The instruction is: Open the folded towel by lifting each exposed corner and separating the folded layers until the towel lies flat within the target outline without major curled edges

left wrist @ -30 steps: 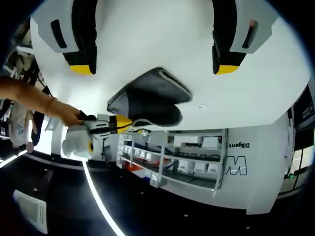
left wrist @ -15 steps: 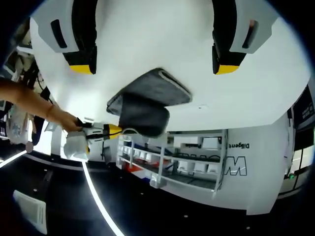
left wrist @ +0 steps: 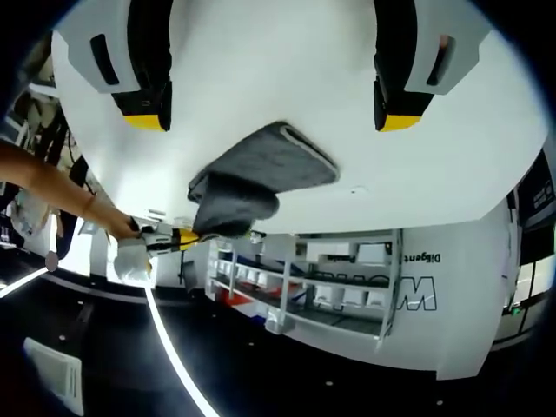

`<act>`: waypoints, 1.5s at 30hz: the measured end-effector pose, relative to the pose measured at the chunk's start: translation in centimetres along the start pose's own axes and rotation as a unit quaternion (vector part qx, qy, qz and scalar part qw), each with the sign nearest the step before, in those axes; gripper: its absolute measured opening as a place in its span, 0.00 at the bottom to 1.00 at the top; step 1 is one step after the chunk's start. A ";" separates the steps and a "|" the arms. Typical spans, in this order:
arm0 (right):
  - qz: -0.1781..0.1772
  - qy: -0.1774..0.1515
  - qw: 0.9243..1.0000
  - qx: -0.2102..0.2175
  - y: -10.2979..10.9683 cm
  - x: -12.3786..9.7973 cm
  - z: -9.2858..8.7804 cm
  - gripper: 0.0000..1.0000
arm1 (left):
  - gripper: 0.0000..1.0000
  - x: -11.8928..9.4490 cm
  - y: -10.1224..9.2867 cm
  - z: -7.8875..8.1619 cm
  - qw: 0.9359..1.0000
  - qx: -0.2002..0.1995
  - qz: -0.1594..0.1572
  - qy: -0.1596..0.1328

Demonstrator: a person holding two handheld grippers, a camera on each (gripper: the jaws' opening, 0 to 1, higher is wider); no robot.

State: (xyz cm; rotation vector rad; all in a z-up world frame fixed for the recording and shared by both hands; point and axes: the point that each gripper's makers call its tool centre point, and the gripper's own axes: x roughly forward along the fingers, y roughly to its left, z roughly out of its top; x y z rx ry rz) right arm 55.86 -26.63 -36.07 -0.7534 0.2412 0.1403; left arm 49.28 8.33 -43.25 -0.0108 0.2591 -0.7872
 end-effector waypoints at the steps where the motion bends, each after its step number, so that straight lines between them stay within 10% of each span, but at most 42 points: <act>1: -0.003 0.006 1.000 0.002 -0.3 0.0 -0.7 0.00 | 0.95 0.0 0.0 0.0 1.000 0.000 0.001 0.000; 11: 0.005 0.062 0.997 0.055 0.6 0.8 -8.0 0.00 | 0.95 0.0 0.1 -0.2 1.000 0.003 0.003 0.006; 19: 0.016 0.055 0.991 0.122 2.3 1.7 -10.4 0.02 | 0.95 0.1 0.1 -0.8 1.000 0.006 0.006 0.018; 30: -0.006 -0.003 0.968 0.252 1.7 0.2 -10.4 0.31 | 0.95 0.2 0.1 -1.4 0.999 0.011 0.014 0.030; 39: 0.035 -0.056 0.954 0.292 3.2 -2.2 -8.6 0.59 | 0.94 0.4 0.1 -1.8 0.999 0.023 0.016 0.042; 45: 0.060 -0.062 0.958 0.274 4.4 -3.3 -7.6 0.80 | 0.94 0.6 0.1 -2.3 0.998 0.028 0.016 0.054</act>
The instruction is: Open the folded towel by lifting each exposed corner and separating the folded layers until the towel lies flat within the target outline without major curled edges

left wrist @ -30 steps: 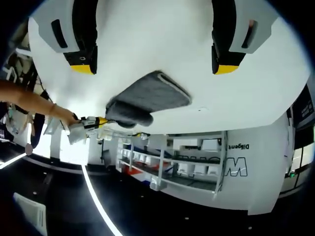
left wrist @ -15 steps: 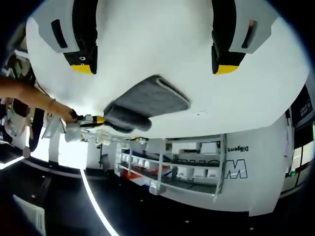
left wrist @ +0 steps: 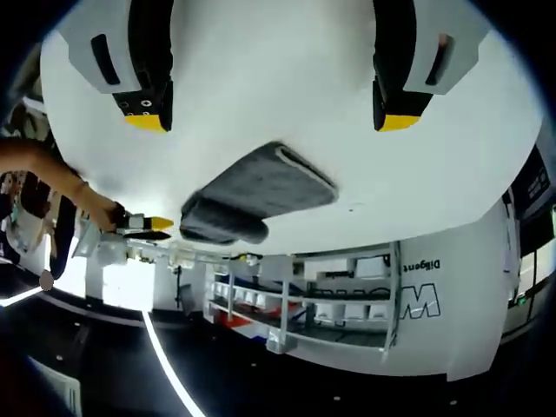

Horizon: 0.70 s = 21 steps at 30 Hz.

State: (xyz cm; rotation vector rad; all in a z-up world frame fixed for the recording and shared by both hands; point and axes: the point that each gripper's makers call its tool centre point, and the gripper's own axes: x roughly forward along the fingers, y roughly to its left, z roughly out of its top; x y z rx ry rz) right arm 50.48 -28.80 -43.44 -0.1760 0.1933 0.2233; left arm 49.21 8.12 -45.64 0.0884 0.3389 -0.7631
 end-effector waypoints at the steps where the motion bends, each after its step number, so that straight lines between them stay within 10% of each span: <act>1: 0.006 0.004 1.000 -0.002 0.3 -0.1 -0.2 0.83 | 0.94 0.0 0.0 0.0 1.000 0.001 0.000 0.000; 7: 0.051 0.010 0.999 -0.006 2.2 -0.2 -0.3 0.99 | 0.94 0.2 -0.1 -0.3 1.000 0.003 0.000 0.007; 21: 0.065 0.022 0.998 -0.010 2.9 -0.6 -0.8 0.99 | 0.91 1.1 -0.3 -0.8 0.999 0.028 0.012 0.020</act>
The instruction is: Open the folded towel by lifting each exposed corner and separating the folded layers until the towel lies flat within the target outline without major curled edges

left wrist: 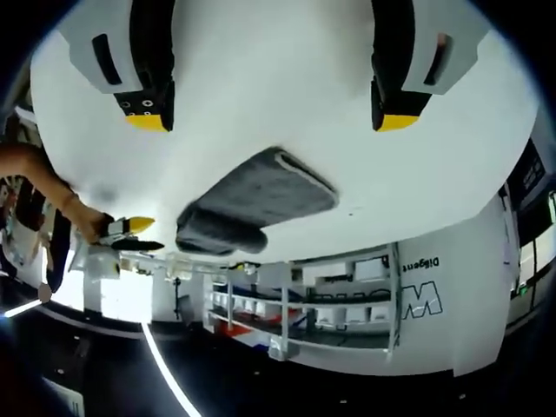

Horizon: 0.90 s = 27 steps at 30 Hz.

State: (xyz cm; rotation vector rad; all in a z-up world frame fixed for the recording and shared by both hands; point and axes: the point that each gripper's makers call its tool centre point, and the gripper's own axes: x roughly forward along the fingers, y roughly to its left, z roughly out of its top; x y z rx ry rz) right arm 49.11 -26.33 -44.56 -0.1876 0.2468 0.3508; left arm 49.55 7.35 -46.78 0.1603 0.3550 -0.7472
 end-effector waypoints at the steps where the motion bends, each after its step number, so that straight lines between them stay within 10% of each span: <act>1: 0.002 0.005 1.000 -0.002 0.0 0.1 -0.2 0.99 | 0.91 0.1 0.0 -0.1 1.000 0.002 0.000 0.001; 27: 0.027 -0.009 1.000 0.008 0.9 -0.1 0.7 0.99 | 0.82 1.8 -0.3 1.7 0.998 -0.054 -0.008 -0.043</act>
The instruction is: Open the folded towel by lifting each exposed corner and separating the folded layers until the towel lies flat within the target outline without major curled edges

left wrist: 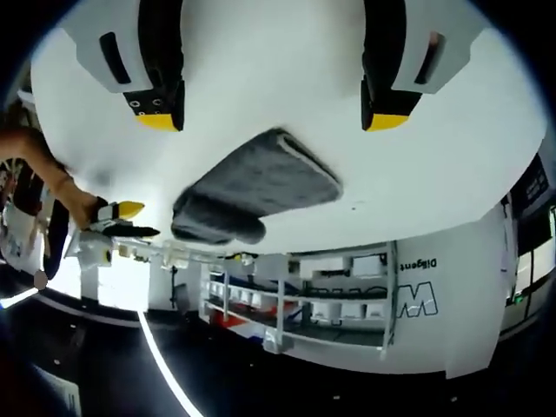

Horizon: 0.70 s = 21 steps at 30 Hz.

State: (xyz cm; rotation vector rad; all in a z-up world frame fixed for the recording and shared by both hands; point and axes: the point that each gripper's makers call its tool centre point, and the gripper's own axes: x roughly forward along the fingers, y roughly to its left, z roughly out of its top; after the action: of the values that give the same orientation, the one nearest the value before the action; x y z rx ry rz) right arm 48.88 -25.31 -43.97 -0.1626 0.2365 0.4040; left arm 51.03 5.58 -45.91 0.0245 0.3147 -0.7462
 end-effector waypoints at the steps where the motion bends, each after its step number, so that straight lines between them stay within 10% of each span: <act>1: 0.001 -0.001 1.000 0.001 0.1 0.0 0.0 0.98 | 0.81 0.0 0.1 0.2 1.000 0.005 0.000 -0.001; 21: 0.022 -0.028 0.999 0.014 1.1 -0.8 1.3 0.96 | 0.54 3.7 1.4 1.0 0.998 -0.010 0.056 0.008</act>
State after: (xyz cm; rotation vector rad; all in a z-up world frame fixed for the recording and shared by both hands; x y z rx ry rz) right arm 48.01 -24.34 -42.64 -0.1191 0.1903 0.4491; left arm 54.77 4.03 -46.11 0.0291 0.3333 -0.6327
